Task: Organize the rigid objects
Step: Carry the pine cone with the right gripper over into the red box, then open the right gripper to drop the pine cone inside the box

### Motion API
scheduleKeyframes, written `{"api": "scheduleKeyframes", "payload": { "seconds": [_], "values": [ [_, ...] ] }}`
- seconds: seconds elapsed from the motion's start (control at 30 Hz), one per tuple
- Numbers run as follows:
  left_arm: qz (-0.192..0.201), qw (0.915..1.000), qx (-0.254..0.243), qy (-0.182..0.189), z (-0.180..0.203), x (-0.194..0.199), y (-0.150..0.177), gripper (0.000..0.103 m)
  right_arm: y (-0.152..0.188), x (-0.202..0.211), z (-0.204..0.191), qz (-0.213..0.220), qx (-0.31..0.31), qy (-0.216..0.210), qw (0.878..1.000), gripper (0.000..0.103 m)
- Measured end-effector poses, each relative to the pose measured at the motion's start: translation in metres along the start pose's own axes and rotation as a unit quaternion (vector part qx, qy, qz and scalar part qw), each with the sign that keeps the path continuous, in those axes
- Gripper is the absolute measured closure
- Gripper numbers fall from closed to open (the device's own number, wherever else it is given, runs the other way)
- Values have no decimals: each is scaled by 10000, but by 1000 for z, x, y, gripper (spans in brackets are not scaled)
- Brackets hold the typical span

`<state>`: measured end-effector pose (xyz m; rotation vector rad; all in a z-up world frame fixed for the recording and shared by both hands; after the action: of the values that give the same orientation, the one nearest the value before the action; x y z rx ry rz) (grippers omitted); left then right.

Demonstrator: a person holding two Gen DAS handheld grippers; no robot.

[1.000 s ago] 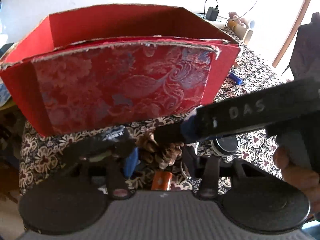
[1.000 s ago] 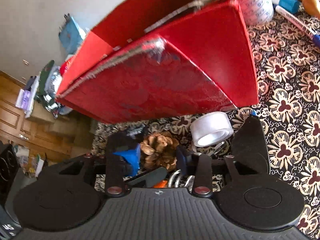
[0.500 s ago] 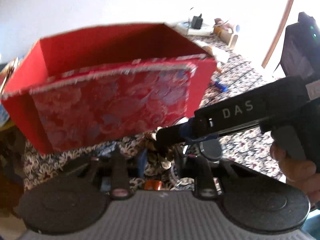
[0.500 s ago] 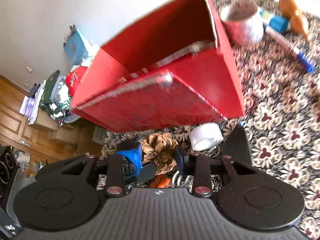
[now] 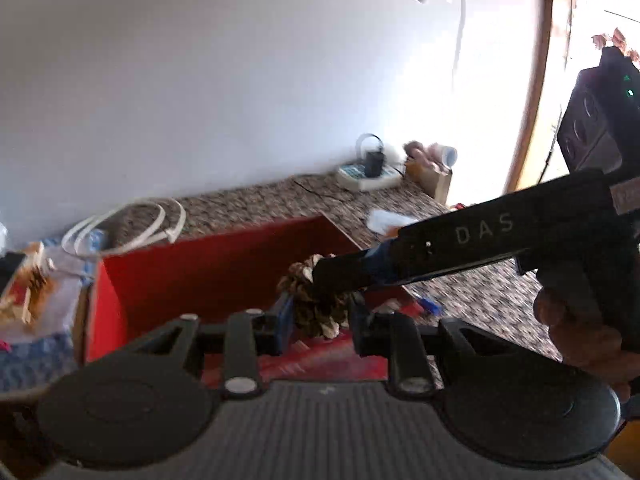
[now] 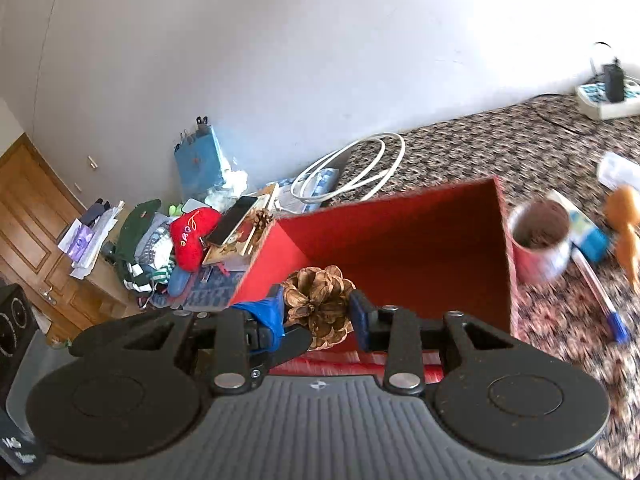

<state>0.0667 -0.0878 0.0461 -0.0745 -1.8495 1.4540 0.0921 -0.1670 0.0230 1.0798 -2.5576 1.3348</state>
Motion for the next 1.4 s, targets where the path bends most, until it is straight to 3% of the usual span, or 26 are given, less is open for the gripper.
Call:
{"api": "scheduleKeyframes", "payload": {
  "seconds": [0.1, 0.3, 0.57, 0.8, 0.97, 1.07, 1.23, 1.4],
  "values": [
    [-55, 9997, -13, -245, -16, -19, -9, 79, -18, -25, 1, -220, -7, -31, 9998, 85],
    [-656, 9960, 141, -597, -45, -80, 1, 79, -29, -82, 41, -844, -231, 17, 9962, 85],
    [-1415, 9830, 299, -1133, -83, -133, 25, 83, -21, -144, 82, -1709, -749, -153, 9823, 85],
    [-1834, 9705, 400, -1516, -105, -155, 42, 82, -16, -184, 96, -2119, -1028, -234, 9716, 85],
    [-1823, 9677, 545, -1654, -111, -146, 46, 79, -11, -202, 101, -2240, -1141, -234, 9676, 84],
    [-1869, 9652, 680, -1700, -115, -145, 49, 78, -10, -211, 100, -2240, -1323, -451, 9645, 81],
    [-1863, 9627, 777, -1804, -117, -143, 52, 72, -17, -210, 100, -2012, -1600, -673, 9640, 80],
    [-1833, 9608, 856, -1897, -119, -144, 51, 71, -26, -188, 92, -1754, -1481, -650, 9711, 80]
  ]
}}
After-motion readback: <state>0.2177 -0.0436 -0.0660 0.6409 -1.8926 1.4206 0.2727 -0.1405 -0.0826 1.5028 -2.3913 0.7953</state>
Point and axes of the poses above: each gripper's, at about its wrist camera, not at the fingertips, and x roughly against the way its jaws point, z to its right, y to its underside, the point moved 10 cm from there along -x, roughly the way its jaws point, and after that the axes turned 14 degrees about -y, right-handed, at the moved point
